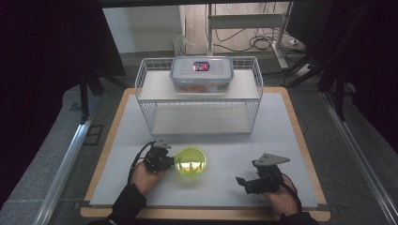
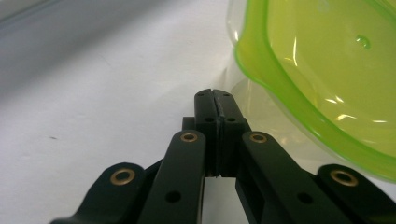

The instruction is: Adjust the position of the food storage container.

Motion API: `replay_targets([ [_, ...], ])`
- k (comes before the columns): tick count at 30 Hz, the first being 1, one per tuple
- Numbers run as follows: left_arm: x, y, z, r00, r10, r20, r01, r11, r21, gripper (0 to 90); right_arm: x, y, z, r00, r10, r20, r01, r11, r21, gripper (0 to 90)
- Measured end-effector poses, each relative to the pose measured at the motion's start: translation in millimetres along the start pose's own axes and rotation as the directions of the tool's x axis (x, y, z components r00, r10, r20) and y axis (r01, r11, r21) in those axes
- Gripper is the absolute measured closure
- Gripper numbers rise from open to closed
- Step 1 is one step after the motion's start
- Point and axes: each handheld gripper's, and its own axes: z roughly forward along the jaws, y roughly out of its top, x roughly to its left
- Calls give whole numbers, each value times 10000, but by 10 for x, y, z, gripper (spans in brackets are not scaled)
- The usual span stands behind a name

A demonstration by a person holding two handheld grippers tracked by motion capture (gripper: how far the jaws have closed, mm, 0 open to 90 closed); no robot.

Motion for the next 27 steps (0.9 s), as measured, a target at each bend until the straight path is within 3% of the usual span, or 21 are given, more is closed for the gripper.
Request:
replay_targets([
  [11, -183, -106, -19, 9992, 73, 388, -77, 9999, 107, 898, -1, 2, 6, 10000, -10, -17, 10, 10000, 46, 88],
  [22, -488, -154, 81, 9952, 510, 837, -543, 9978, 377, 897, -2, 4, 7, 10000, 2, -32, -2, 10000, 45, 87],
  [25, -525, -137, 103, 9941, 652, 863, -686, 9969, 380, 895, -4, 2, 13, 10000, 1, -38, -1, 10000, 61, 87],
  [27, -530, -142, 81, 9950, 757, 659, -787, 9959, 444, 885, -4, 2, 10, 10000, -12, -27, 13, 10000, 61, 87],
])
